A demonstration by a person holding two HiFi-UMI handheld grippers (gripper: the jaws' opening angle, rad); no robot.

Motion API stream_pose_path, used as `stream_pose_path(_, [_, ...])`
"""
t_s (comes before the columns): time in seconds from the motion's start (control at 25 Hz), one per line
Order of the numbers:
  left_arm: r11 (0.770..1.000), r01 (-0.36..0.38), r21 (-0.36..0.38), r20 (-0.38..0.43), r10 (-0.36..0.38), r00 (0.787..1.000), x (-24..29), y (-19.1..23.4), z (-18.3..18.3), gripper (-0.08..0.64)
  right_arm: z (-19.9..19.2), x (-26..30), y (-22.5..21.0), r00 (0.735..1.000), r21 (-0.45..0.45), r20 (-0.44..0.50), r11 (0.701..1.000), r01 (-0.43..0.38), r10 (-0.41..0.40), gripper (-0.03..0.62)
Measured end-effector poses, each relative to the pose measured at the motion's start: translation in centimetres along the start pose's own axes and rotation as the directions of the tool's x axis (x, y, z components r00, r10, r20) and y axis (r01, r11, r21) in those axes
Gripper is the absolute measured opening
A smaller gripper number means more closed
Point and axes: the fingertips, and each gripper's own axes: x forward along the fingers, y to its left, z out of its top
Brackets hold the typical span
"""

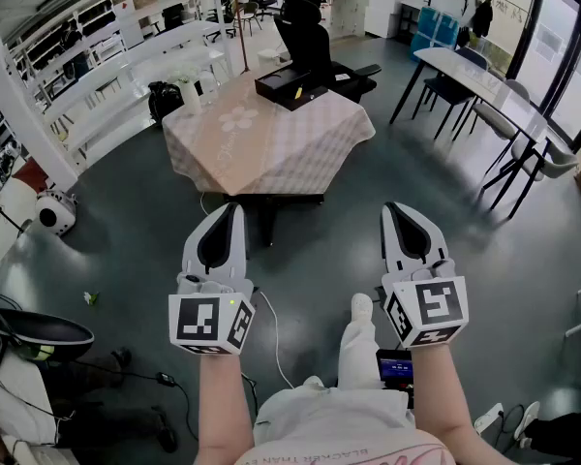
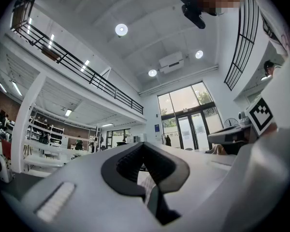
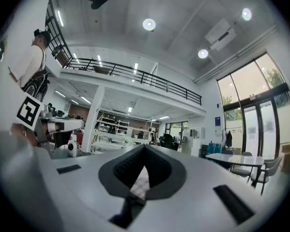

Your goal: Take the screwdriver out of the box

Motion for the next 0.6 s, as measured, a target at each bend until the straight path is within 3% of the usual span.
stream_pose_path(0.36, [1.000,-0.008,-0.002,-0.002,0.008,1.000,-0.7,1.1,0.2,0.009,0.4,0.0,0.4,0.999,0.008,0.016,1.000,0.029,-0.029,0.005])
stream_pose_path(0.6, [1.000,0.009,-0.001,-0.015,-0.009,1.000,1.3,2.3,-1.2,0.009,-0.3,2.5,-0.1,0.999,0.061,0.030,0.998,0.022,-0.024,0.005])
